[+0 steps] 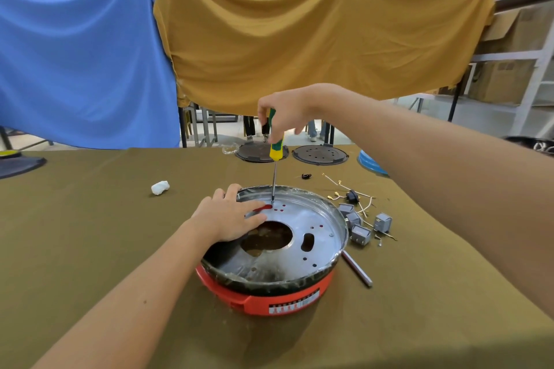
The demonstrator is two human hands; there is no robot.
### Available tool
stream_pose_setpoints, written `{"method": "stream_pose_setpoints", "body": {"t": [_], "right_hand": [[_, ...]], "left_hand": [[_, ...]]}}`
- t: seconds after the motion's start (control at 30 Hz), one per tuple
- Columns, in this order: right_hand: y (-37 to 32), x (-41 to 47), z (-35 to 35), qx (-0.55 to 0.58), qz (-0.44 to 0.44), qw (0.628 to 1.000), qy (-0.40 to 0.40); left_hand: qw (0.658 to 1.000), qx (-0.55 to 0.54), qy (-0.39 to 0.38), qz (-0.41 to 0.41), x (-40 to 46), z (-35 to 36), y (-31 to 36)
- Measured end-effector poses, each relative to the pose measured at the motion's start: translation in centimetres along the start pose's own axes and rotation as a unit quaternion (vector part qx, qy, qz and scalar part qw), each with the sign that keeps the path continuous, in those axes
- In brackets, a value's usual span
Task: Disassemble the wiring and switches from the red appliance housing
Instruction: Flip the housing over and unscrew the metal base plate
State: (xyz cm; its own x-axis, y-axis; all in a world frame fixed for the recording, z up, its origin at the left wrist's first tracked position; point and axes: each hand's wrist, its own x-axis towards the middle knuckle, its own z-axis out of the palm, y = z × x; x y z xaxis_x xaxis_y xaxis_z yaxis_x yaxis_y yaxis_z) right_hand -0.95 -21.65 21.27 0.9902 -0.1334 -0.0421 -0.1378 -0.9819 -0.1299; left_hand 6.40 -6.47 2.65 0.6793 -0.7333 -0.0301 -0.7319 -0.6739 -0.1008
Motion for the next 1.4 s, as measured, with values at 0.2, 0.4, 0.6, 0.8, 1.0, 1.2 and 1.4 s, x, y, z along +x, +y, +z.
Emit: {"method": "stream_pose_setpoints", "body": {"t": [0.2, 0.4, 0.6, 0.8, 1.0, 1.2, 1.4], "right_hand": [[0.2, 0.0, 0.8, -0.274, 0.091, 0.953, 0.092], [0.7, -0.4, -0.2, 0.048, -0.046, 0.998, 0.011], [-0.7, 0.0, 0.3, 0.016, 0.012, 1.0, 0.01], [-0.7, 0.4, 0.7, -0.216, 0.072, 0.969, 0.092], [-0.5, 0.1, -0.4, 0.071, -0.032, 0.997, -0.016], [-2.1, 0.6, 0.5, 0.029, 0.002, 1.0, 0.009], [-2.7, 1.6, 0.8, -0.212, 0.044, 0.972, 0.092]], "left_hand": [[1.0, 0.002, -0.004, 0.002, 0.0, 0.0, 0.0], [1.0, 0.001, 0.0, 0.001, -0.1, 0.0, 0.1], [1.0, -0.002, -0.002, 0.0, -0.1, -0.1, 0.1], [1.0, -0.003, -0.005, 0.004, 0.0, 0.0, 0.0], [1.0, -0.008, 0.0, 0.002, 0.0, 0.1, 0.0], [1.0, -0.001, 0.004, 0.005, 0.1, 0.2, 0.0], [1.0, -0.006, -0.001, 0.0, 0.3, 0.3, -0.2]]}}
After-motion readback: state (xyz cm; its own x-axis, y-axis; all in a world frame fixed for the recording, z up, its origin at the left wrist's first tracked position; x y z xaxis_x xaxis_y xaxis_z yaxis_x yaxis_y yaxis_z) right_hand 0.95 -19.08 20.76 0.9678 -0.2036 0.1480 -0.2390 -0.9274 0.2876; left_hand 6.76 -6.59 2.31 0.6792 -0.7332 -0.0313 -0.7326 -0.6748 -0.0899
